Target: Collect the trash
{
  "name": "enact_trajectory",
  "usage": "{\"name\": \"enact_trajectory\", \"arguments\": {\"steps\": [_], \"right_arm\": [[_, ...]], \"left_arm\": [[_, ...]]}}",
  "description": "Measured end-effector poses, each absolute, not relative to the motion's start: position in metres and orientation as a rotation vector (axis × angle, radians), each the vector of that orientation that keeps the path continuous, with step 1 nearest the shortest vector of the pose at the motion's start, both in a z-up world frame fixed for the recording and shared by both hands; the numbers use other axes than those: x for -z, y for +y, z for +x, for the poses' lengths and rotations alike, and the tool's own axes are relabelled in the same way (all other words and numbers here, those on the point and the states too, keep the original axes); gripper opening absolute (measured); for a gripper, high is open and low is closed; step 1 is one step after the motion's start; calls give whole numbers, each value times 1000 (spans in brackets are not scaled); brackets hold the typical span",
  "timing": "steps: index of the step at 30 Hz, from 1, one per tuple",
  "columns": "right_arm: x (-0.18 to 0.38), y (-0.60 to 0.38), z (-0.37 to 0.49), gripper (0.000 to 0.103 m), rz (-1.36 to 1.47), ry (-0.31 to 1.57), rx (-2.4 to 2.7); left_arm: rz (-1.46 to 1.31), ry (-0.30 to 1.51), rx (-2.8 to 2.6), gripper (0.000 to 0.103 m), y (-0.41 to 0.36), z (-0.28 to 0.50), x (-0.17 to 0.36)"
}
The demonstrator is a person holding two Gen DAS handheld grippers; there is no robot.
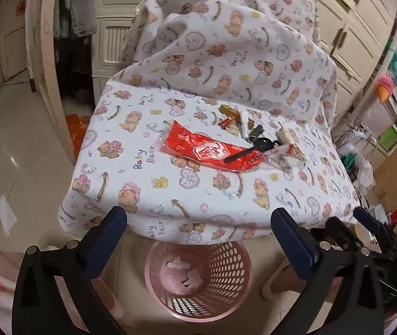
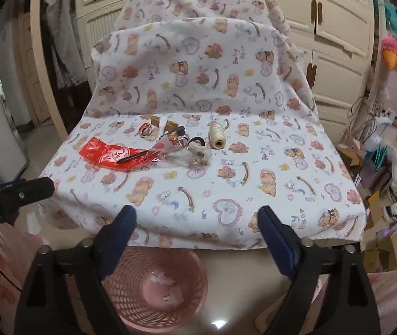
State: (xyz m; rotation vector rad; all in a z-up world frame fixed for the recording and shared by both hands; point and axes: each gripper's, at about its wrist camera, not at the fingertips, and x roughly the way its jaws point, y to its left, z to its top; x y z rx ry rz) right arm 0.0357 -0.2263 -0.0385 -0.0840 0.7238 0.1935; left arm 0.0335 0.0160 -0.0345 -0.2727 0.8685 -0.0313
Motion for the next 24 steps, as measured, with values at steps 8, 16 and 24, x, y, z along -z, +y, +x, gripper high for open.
{"name": "enact_trajectory", "arguments": {"steps": [8, 16, 24], "right_arm": [[35, -233, 41, 102, -59, 706, -198], [0, -232, 73, 103, -52, 710, -297], [-2, -235, 132, 103, 23, 789, -312]], "left_arm": [[-249, 863, -53, 102, 23, 52, 41], [-286, 861, -50, 102, 23, 55, 42], [-264, 867, -65, 102, 12, 65, 46]]}}
